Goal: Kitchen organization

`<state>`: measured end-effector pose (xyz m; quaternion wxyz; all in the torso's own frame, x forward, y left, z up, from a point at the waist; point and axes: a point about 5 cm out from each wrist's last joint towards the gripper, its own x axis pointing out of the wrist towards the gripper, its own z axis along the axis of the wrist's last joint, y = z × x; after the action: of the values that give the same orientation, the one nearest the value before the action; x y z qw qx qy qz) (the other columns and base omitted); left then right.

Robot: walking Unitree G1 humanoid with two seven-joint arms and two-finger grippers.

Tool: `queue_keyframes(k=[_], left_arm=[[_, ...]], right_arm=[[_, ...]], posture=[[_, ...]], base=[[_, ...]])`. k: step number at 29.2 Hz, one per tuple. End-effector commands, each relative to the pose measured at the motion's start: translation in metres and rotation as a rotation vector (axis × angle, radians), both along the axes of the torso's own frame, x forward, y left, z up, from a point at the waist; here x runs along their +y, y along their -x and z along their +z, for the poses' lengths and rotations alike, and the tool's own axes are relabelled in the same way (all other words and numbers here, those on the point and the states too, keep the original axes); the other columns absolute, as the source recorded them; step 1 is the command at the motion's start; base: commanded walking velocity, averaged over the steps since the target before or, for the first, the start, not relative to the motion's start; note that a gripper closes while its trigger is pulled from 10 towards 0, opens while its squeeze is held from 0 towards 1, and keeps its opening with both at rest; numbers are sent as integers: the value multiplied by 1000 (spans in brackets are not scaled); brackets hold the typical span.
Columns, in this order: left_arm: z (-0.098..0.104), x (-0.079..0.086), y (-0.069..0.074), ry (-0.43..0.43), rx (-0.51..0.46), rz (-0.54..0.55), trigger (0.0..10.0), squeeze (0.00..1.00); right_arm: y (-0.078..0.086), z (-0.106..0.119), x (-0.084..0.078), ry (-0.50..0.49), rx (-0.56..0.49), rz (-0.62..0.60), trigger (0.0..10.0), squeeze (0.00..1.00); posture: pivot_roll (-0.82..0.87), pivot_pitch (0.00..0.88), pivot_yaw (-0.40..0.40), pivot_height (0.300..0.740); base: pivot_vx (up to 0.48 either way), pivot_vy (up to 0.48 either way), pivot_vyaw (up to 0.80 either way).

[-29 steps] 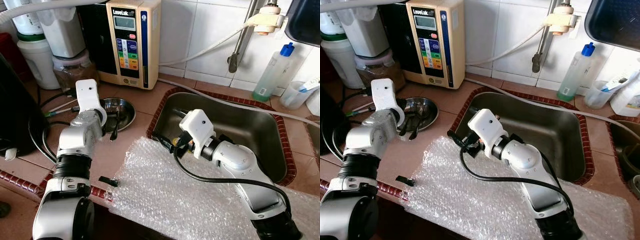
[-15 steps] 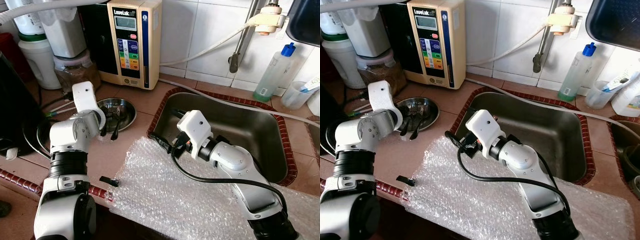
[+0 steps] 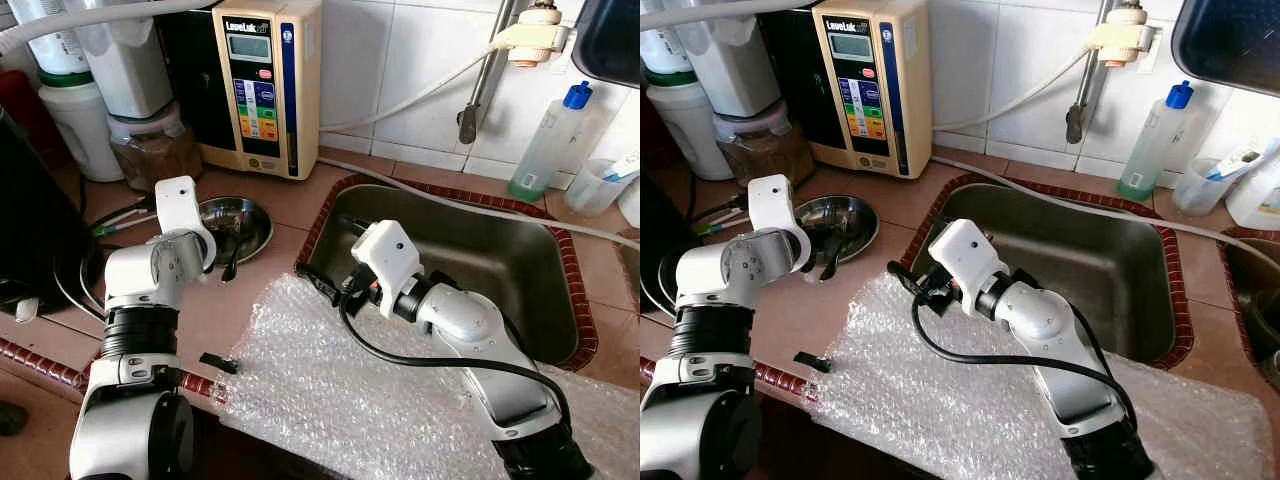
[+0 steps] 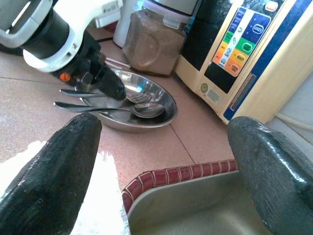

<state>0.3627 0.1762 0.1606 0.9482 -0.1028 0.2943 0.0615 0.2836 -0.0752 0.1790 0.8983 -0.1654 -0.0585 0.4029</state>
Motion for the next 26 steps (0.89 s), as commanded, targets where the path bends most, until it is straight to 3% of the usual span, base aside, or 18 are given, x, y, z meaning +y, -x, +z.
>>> queue_keyframes(k=[1, 9, 11, 12, 13, 14, 26], left_arm=[[-1, -3, 0, 32, 18, -16, 10000, 0], [-4, -5, -5, 131, 50, -21, 10000, 0], [-5, -6, -6, 156, 55, -23, 4314, 0], [-5, -6, -6, 165, 56, -23, 4314, 0], [-7, -6, -6, 180, 67, -18, 1725, 0], [-8, -6, -6, 187, 74, -15, 235, 0], [-11, -1, -8, 207, 89, 3, 0, 0]], right_arm=[[-1, -1, 0, 5, 2, -6, 10000, 0], [0, -1, 1, 2, 1, -9, 10000, 0], [0, -2, 0, 1, 1, -10, 10000, 0], [0, -2, 0, 1, 1, -11, 10000, 0], [0, -2, 0, 1, 1, -11, 10000, 0], [0, -2, 0, 1, 1, -11, 10000, 0], [-1, -2, -1, 6, -2, -15, 10000, 0]], posture=[[53, 0, 65, 740], [52, 0, 69, 740], [50, 0, 71, 740], [51, 0, 71, 740], [50, 0, 71, 740], [50, 0, 72, 740], [49, 0, 71, 740]], base=[[0, 0, 0], [0, 0, 0], [0, 0, 0], [0, 0, 0], [0, 0, 0], [0, 0, 0], [0, 0, 0]])
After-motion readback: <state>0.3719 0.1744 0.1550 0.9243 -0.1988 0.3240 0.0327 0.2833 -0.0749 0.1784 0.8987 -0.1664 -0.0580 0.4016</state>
